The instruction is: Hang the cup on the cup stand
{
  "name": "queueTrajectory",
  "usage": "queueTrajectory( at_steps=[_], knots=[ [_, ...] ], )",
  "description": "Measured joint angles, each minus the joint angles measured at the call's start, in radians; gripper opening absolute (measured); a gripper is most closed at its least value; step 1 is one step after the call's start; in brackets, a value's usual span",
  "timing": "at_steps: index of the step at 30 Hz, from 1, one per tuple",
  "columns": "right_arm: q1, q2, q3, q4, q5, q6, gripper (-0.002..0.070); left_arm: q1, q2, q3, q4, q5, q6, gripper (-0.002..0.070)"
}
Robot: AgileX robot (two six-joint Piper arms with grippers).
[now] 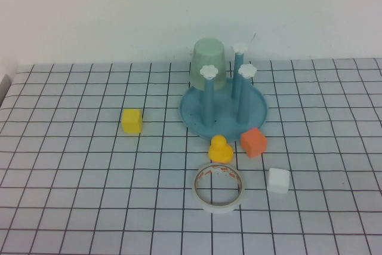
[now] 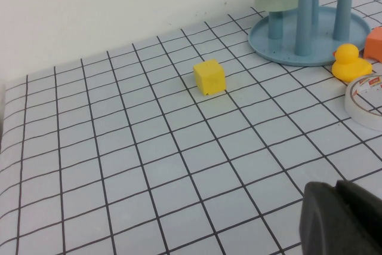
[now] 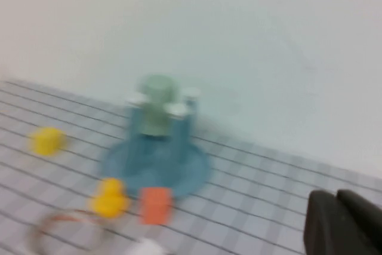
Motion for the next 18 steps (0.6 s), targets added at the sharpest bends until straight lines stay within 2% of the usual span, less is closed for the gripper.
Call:
queueTrajectory(
  at_steps=[4,10,13,18],
  knots=[
    [-0.044,-0.061,0.156,-0.158,-0.118,0.065,0.0000,0.000,0.000,0.000,0.000,0.000,0.000,-0.0001],
    [-0.215,-0.225,0.288,-0.442,-0.064,0.477,0.0000,0.000,0.000,0.000,0.000,0.000,0.000,-0.0001],
    [-0.283,-0.236,0.344,-0.515,-0.027,0.596,0.0000,0.000,0.000,0.000,0.000,0.000,0.000,-0.0001],
    [-0.284,-0.238,0.396,-0.547,-0.002,0.648,0.0000,0.000,0.000,0.000,0.000,0.000,0.000,-0.0001]
  ],
)
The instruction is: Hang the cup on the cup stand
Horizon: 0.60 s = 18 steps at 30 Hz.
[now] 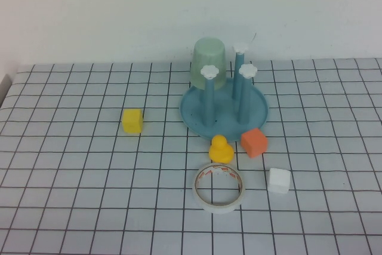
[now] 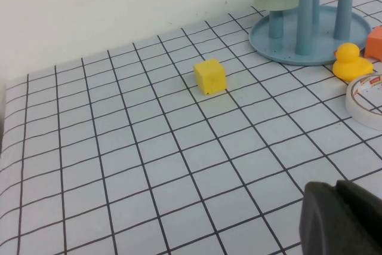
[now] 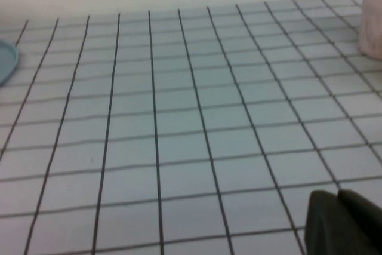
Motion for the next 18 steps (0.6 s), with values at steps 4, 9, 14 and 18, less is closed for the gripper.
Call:
queueTrajectory(
  at_steps=[4,9,14,18],
  knots=[
    [0.025,0.000,0.033,-0.015,0.002,0.029,0.0000,0.000,0.000,0.000,0.000,0.000,0.000,-0.0001],
    [0.029,0.000,0.033,-0.016,0.004,0.056,-0.0001,0.000,0.000,0.000,0.000,0.000,0.000,-0.0001],
    [0.030,0.000,0.033,-0.016,0.004,0.060,-0.0001,0.000,0.000,0.000,0.000,0.000,0.000,-0.0001],
    [0.030,0.000,0.033,-0.016,0.005,0.060,-0.0001,0.000,0.000,0.000,0.000,0.000,0.000,-0.0001]
  ],
)
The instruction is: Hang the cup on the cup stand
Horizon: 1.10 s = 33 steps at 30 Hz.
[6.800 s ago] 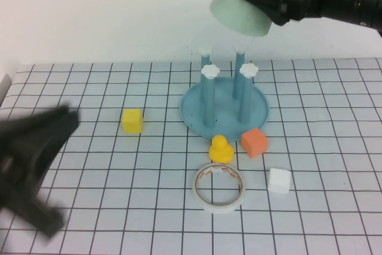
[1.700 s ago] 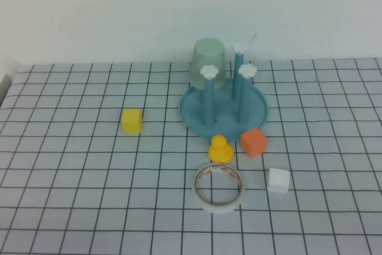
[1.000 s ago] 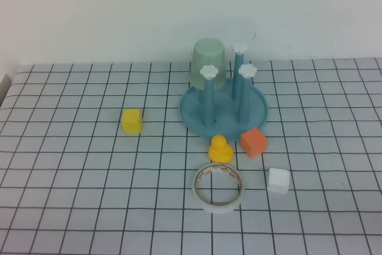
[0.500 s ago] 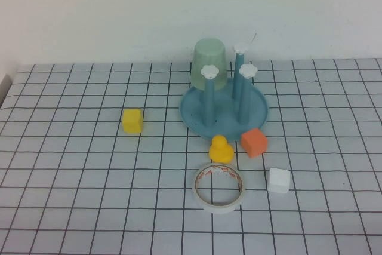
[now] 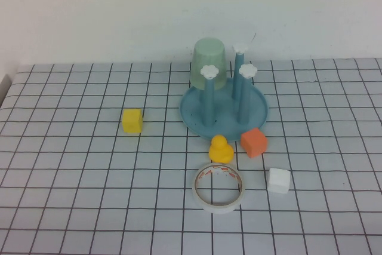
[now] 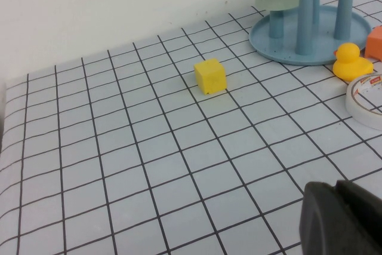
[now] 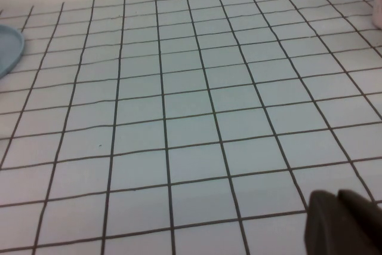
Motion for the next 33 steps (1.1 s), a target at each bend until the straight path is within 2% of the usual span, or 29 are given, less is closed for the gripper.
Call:
queueTrajectory(
  at_steps=[15,18,23,26,29,33],
  knots=[
    [0.000,0.000,0.000,0.000,0.000,0.002,-0.0001,0.014,0.000,0.025,0.000,-0.046,0.003,-0.0002],
    [0.000,0.000,0.000,0.000,0.000,0.002,-0.0001,0.081,0.000,0.097,0.000,-0.146,0.028,-0.0001],
    [0.000,0.000,0.000,0.000,0.000,0.004,-0.0001,0.271,0.000,0.238,-0.055,-0.380,0.037,-0.0001],
    [0.000,0.000,0.000,0.000,0.000,0.004,-0.0001,0.363,0.000,0.297,-0.084,-0.440,0.037,-0.0001],
    [0.000,0.000,0.000,0.000,0.001,0.004,-0.0001,0.399,0.000,0.341,-0.080,-0.458,0.037,-0.0001],
    [0.000,0.000,0.000,0.000,0.001,0.004,-0.0001,0.404,0.000,0.352,-0.050,-0.450,0.045,-0.0001]
  ],
)
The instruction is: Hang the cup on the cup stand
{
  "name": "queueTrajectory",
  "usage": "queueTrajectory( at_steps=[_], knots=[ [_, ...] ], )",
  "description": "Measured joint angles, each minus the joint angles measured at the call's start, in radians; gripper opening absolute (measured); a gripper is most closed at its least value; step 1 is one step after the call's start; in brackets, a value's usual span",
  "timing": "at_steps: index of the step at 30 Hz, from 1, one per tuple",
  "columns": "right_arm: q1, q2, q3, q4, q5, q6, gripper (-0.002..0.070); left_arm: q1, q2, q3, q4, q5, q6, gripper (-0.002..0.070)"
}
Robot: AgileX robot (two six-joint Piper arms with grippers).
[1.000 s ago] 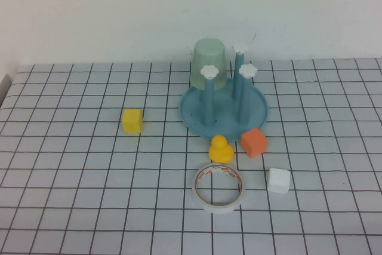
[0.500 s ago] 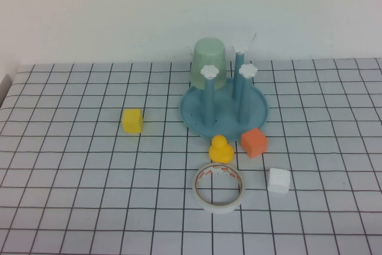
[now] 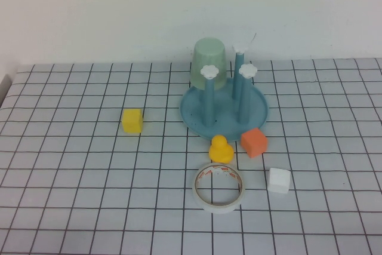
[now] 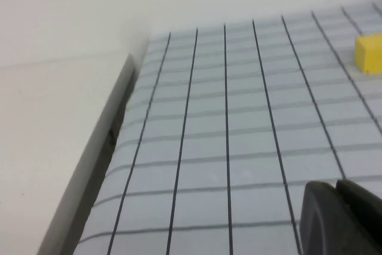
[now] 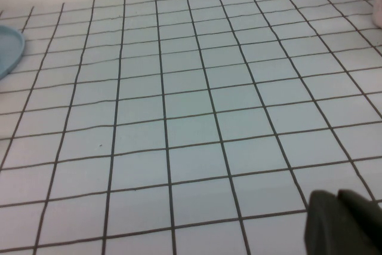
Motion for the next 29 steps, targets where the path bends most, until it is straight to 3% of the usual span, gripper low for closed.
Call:
queueTrajectory(
  at_steps=[8,29],
  knots=[
    [0.000,0.000,0.000,0.000,0.000,0.000,-0.0001,0.000,0.000,-0.002,0.011,0.102,0.118,-0.0001],
    [0.000,0.000,0.000,0.000,0.000,0.002,-0.0001,0.000,0.000,-0.002,0.011,0.106,0.129,-0.0001]
  ],
)
